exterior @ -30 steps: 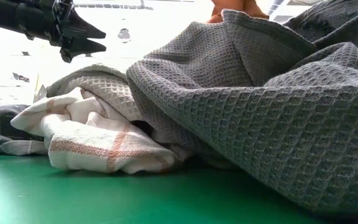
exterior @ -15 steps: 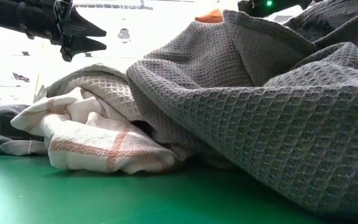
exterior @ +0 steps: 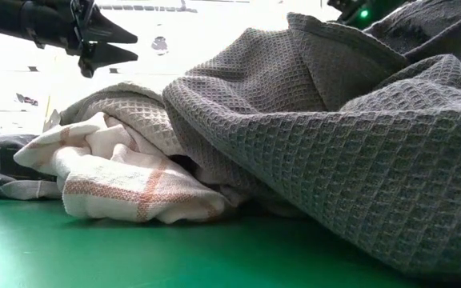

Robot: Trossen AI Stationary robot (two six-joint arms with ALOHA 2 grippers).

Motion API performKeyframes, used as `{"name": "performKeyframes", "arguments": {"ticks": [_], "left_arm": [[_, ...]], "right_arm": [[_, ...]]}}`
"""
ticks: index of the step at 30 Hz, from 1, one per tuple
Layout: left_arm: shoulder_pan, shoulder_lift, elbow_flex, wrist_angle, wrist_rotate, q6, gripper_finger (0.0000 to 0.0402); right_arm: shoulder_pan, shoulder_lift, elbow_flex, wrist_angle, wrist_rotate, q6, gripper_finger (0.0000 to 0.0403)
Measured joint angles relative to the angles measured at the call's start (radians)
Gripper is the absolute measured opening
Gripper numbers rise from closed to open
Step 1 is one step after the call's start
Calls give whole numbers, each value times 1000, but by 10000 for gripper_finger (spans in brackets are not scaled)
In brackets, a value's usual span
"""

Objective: Sort towels by color in basket
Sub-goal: Put the orange towel into the right transparent bin

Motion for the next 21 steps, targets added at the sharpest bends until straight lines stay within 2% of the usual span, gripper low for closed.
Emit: {"name": "performKeyframes", "arguments": {"ticks": [5, 16, 21], "left_arm": [[0, 0, 0, 13, 0, -5, 208], [0, 0, 0, 21, 0, -16, 208], [0, 0, 0, 21, 1, -38, 208]], "right_arm": [[1, 52, 0, -1, -1, 16, 24], [1, 281, 0, -11, -39, 35, 25], [-20, 331, 21, -20, -24, 36, 25]]}}
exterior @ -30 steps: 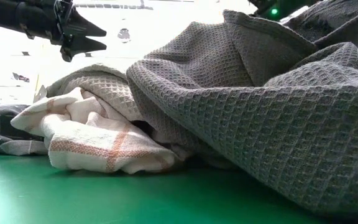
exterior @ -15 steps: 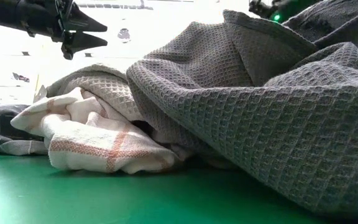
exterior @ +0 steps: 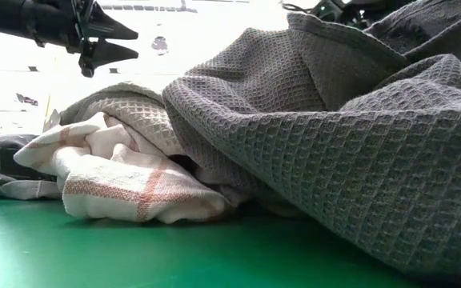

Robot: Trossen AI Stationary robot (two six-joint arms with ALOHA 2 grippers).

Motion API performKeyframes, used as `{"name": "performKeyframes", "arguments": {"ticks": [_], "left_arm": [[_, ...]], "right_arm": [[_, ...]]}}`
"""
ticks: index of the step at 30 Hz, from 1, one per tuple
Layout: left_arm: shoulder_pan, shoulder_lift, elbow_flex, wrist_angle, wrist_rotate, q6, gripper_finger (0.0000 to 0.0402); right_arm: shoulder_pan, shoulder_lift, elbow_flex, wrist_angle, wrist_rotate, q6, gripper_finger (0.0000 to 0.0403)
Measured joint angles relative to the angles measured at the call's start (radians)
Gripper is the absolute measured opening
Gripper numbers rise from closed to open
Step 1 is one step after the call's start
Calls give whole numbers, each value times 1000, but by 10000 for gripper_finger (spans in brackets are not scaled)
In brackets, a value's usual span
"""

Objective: Sort towels by color in basket
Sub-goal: Put the orange towel into the right transparent bin

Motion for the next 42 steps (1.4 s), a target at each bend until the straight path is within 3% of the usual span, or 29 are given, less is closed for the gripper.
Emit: {"name": "performKeyframes", "arguments": {"ticks": [7, 10, 15, 18, 24, 27, 34, 42], "left_arm": [[0, 0, 0, -7, 0, -50, 208], [0, 0, 0, -6, 1, -61, 208], [0, 0, 0, -6, 1, -64, 208], [0, 0, 0, -5, 1, -61, 208], [0, 0, 0, -5, 1, -57, 208], [0, 0, 0, -5, 1, -57, 208], [0, 0, 0, -7, 2, -47, 208], [0, 0, 0, -43, 6, -47, 208]], "right_arm": [[-51, 6, 88, -166, 49, 237, 25], [-67, 6, 103, -281, 21, 393, 25], [-106, 6, 105, -387, -37, 473, 25], [-122, 6, 105, -385, -98, 481, 25], [-115, 25, 107, -287, -411, 457, 25], [-118, 73, 106, -254, -513, 445, 25], [-152, 224, 105, -216, -533, 410, 42], [-178, 242, 122, -200, -533, 407, 127]]}}
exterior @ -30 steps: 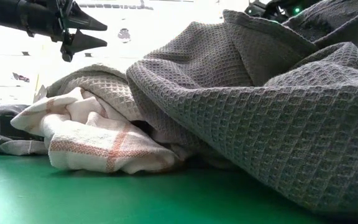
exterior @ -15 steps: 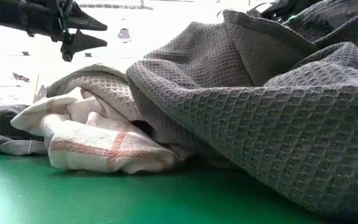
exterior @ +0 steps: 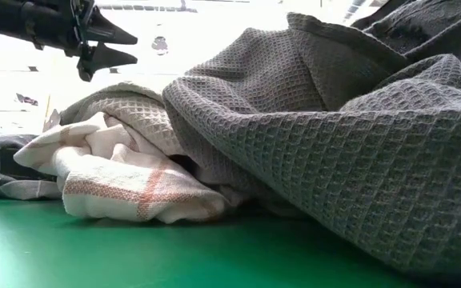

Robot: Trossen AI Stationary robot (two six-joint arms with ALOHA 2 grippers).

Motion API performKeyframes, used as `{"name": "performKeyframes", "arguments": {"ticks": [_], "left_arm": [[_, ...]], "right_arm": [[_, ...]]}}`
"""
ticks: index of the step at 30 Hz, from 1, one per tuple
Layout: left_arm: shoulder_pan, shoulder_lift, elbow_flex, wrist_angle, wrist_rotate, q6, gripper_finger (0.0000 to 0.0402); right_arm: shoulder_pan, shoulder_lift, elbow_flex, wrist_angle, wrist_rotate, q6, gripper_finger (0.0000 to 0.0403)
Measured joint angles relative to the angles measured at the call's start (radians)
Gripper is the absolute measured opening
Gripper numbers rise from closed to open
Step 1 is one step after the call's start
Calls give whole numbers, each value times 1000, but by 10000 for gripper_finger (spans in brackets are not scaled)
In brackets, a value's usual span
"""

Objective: Sort towels by color in basket
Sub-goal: Put the orange towel into the right transparent bin, then put the black towel into the right transparent bin

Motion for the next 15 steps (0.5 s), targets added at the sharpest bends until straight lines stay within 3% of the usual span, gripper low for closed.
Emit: {"name": "performKeyframes", "arguments": {"ticks": [8, 15], "left_arm": [[-1, 0, 0, -34, 0, -1, 208], [-1, 0, 0, -60, 0, -3, 208]], "right_arm": [[0, -62, 95, -123, 0, -44, 229], [38, -162, 169, -197, 1, -126, 248]]}}
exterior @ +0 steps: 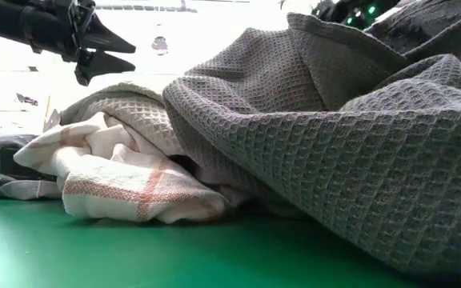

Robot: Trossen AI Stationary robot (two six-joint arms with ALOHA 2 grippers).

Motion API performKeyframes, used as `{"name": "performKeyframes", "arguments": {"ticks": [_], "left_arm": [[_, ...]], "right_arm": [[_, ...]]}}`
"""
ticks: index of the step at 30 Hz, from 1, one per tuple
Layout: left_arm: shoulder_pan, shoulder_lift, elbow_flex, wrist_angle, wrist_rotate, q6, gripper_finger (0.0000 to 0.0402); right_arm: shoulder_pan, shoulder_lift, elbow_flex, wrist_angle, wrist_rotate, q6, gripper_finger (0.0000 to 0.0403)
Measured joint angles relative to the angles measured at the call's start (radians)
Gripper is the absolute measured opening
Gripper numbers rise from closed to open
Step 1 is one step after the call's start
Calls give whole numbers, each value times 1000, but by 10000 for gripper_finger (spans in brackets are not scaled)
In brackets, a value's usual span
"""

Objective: Sort towels by color in basket
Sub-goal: Put the black towel into the right transparent bin

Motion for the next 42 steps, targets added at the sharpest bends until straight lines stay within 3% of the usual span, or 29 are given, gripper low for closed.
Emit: {"name": "performKeyframes", "arguments": {"ticks": [4, 9, 13, 20, 24, 29, 35, 37, 42], "left_arm": [[-22, 0, 0, 36, 40, 78, 208], [-90, 3, 0, 143, 192, 203, 208], [-146, 29, 0, 207, 340, 197, 208], [-203, 114, 4, 204, 347, -4, 208], [-229, 178, 87, 45, 302, -59, 208], [-269, 299, 290, -379, 207, -57, 208], [-301, 474, 473, -791, 202, -126, 208], [-314, 515, 508, -874, 202, -143, 208], [-365, 553, 533, -887, 195, -137, 208]], "right_arm": [[128, -77, -68, 94, -39, -83, 239], [314, -142, -207, 234, -73, -79, 230], [459, -185, -276, 256, -67, -63, 228], [720, -261, -359, 236, 193, 97, 227], [848, -299, -391, 176, 280, 230, 227], [1007, -324, -399, 75, 409, 437, 227], [1180, -288, -399, 41, 633, 615, 227], [1215, -264, -399, 54, 661, 654, 227], [1234, -178, -399, 168, 667, 644, 227]]}}
